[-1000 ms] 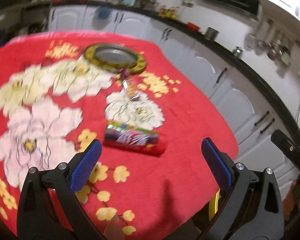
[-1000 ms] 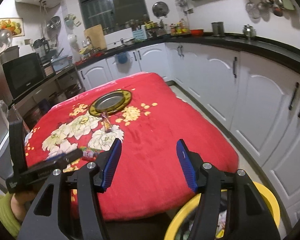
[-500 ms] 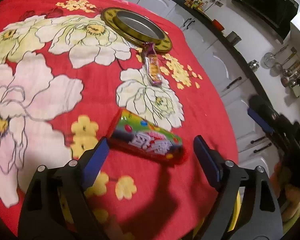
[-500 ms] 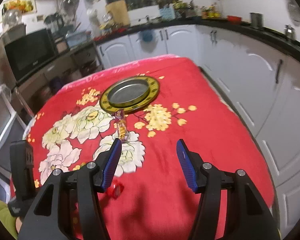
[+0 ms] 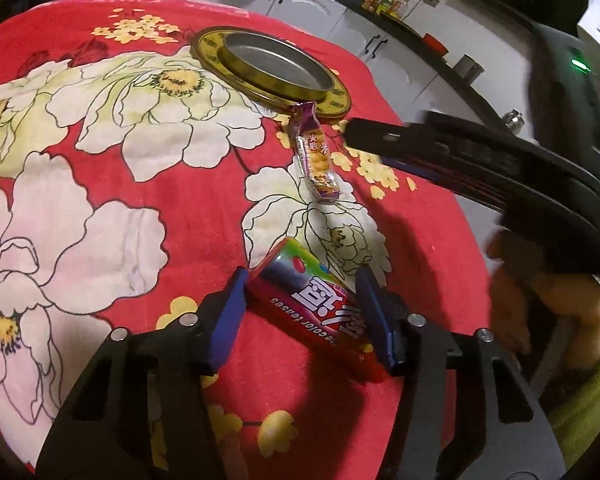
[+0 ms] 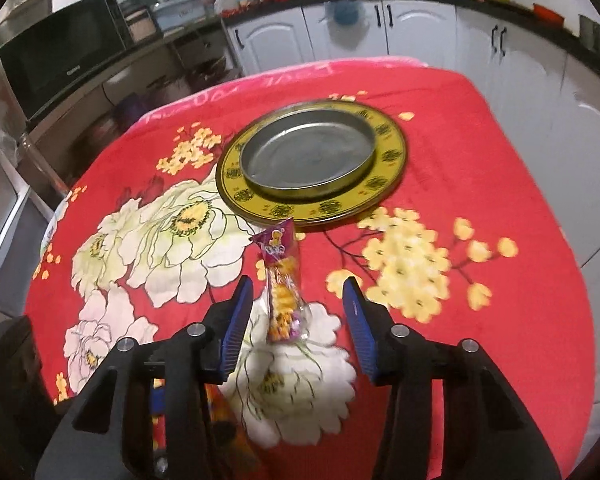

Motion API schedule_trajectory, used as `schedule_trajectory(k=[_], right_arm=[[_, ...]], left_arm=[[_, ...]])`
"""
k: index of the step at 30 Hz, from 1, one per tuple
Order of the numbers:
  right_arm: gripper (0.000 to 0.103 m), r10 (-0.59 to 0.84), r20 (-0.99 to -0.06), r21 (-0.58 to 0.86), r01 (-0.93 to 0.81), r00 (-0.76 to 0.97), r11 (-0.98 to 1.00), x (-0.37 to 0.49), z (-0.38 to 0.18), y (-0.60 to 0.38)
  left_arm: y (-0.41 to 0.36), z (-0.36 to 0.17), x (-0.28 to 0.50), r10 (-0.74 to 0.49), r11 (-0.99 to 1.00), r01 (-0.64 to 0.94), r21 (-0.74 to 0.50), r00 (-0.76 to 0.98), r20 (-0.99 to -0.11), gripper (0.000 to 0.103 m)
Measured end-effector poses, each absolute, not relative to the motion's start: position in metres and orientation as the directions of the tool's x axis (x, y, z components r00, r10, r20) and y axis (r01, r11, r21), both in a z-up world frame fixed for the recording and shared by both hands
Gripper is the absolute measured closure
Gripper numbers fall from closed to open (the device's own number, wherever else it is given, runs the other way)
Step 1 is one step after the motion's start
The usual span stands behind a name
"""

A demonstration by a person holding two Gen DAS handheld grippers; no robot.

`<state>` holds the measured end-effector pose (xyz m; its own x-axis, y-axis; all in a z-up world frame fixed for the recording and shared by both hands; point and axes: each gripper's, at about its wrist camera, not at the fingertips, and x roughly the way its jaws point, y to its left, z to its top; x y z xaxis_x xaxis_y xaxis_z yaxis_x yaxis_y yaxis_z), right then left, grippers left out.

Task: Collect trash
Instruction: 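Grasp the purple-yellow snack wrapper with the right tool while the left tool grasps the red candy tube, then carry the red candy tube and purple-yellow wrapper over the yellow bin with both tools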

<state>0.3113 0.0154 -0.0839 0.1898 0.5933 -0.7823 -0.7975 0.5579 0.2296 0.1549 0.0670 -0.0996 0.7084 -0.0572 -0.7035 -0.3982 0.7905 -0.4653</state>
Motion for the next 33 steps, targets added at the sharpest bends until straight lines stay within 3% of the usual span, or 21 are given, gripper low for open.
schedule_trajectory(k=[6, 8, 11, 19, 33], right_arm=[[0.068, 0.580, -0.804, 0.265, -0.794, 0.132, 0.547, 0.320, -0.101, 0.035], [0.078, 0.575, -0.810, 0.274, -0.791, 0.116, 0.547, 0.322, -0.107, 0.039], [0.085, 0.574, -0.813, 0.293, -0.785, 0.096, 0.546, 0.322, -0.116, 0.035], [0.089, 0.657, -0.732, 0.359, -0.717, 0.181, 0.597, 0.321, -0.101, -0.024], [0.089, 0.650, -0.626, 0.316, -0.621, 0.431, 0.717, 0.276, -0.060, -0.164]], left_arm=[[0.070, -0.094, 0.146, -0.103, 0.794, -0.346, -0.499, 0.733, -0.673, 0.066], [0.066, -0.089, 0.143, -0.104, 0.806, -0.328, -0.493, 0.741, -0.663, 0.069], [0.063, -0.082, 0.140, -0.109, 0.818, -0.303, -0.490, 0.753, -0.649, 0.072], [0.049, -0.074, 0.136, -0.147, 0.833, -0.243, -0.497, 0.769, -0.622, 0.075], [-0.003, -0.046, 0.138, -0.179, 0.896, -0.109, -0.430, 0.798, -0.576, 0.078]])
